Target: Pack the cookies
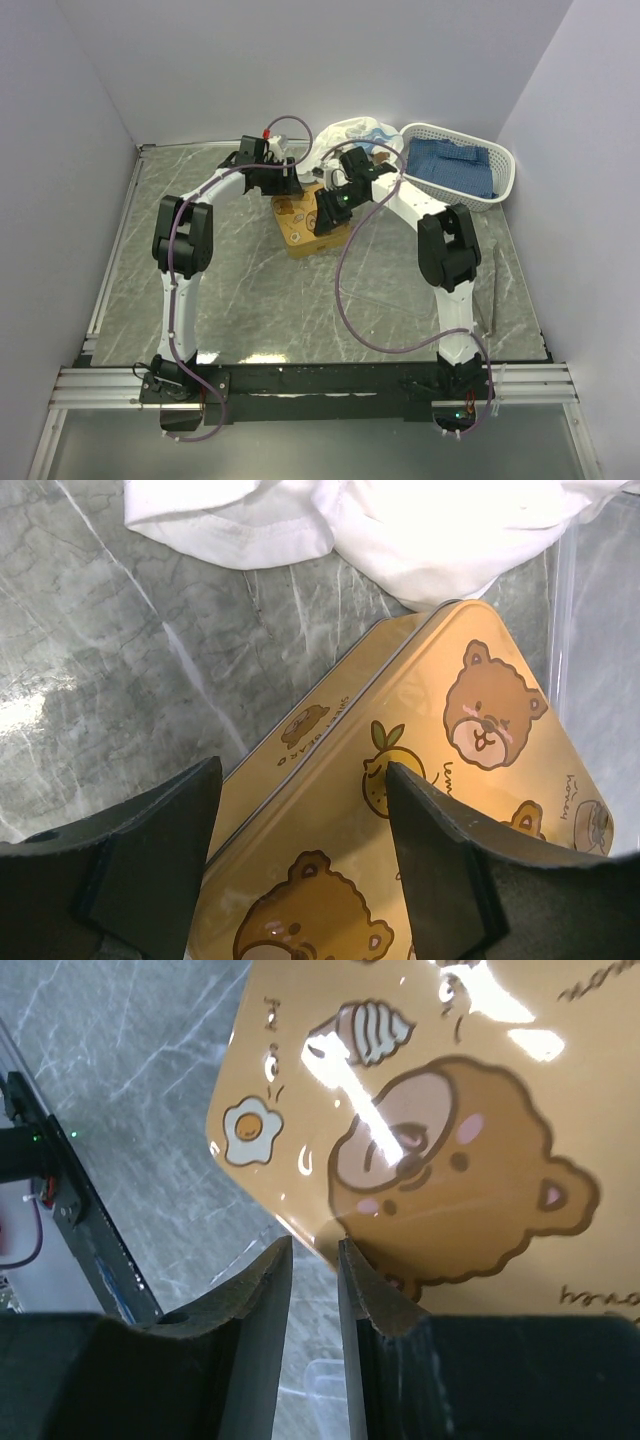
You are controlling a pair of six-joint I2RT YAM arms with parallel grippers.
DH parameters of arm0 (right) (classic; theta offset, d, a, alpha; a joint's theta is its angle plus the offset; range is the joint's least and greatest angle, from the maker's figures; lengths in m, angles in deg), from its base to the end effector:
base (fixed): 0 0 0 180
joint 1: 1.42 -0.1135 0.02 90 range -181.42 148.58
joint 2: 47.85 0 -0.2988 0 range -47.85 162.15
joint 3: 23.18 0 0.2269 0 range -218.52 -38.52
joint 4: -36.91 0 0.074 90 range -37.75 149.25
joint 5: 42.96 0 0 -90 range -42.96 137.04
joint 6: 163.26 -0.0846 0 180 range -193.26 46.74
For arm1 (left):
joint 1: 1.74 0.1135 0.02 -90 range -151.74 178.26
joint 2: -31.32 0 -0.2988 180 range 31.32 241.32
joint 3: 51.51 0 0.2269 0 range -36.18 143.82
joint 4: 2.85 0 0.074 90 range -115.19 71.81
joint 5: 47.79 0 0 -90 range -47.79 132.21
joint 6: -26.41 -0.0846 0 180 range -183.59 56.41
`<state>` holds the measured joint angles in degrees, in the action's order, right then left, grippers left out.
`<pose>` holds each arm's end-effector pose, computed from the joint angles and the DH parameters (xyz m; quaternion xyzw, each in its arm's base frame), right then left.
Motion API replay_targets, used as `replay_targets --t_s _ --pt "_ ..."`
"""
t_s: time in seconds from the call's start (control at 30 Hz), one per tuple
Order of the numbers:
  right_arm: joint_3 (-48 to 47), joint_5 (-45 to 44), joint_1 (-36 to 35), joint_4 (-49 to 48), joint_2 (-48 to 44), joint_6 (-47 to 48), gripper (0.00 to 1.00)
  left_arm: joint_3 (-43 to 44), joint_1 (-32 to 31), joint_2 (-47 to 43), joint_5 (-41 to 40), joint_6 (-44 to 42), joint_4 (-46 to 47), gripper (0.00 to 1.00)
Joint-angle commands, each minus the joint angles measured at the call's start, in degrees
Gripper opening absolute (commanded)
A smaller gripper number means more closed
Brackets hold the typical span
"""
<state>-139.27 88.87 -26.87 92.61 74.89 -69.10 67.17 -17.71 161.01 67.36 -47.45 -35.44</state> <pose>0.4007 0.2532 0.2172 -0.3143 0.8551 0.3819 0.1553 0.5118 -0.1839 0.1963 0.0844 0.8972 -0.2986 0.3142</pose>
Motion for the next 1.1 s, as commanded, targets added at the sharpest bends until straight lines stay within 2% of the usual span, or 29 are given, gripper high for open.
replay_targets --t_s 0.0,0.2,0.4,0.57,0.7,0.87,0.9,1.07 --pt "3.19 -1.31 -0.65 2.0 -2.5 1.63 0.33 1.67 -0.91 -1.81 0.69 -1.37 -2.08 0.73" --pt "1.35 -1.3 -0.65 3.67 -6.27 5.32 0.38 1.33 -0.91 -1.98 1.57 -1.64 -1.47 0.74" --pt "2.66 -0.78 -0.65 4.12 -11.46 12.88 0.41 1.41 -0.91 -1.89 2.45 -0.94 -1.03 0.74" --pt "10.82 -5.78 -0.3 -1.15 -15.33 18.33 0.4 -0.42 -0.91 -2.77 3.77 -1.63 -0.24 0.74" --pt "13.56 -6.49 1.02 -1.07 -15.42 20.53 0.35 -1.49 -0.91 -3.48 5.09 -3.22 0.12 0.75" --pt "21.37 -10.61 -0.64 -5.72 -18.23 32.65 0.31 -0.96 -0.91 -3.13 7.19 -4.19 0.29 0.79" --pt "22.08 -14.1 -1.26 -6.6 -18.41 33.88 0.31 -0.87 -0.91 -2.95 7.55 -4.19 0.38 0.79" --pt "21.39 -19.67 -4.6 -10.74 -15.43 37.93 0.3 -1.04 -0.91 -2.86 9.3 -5.24 0.29 0.79"
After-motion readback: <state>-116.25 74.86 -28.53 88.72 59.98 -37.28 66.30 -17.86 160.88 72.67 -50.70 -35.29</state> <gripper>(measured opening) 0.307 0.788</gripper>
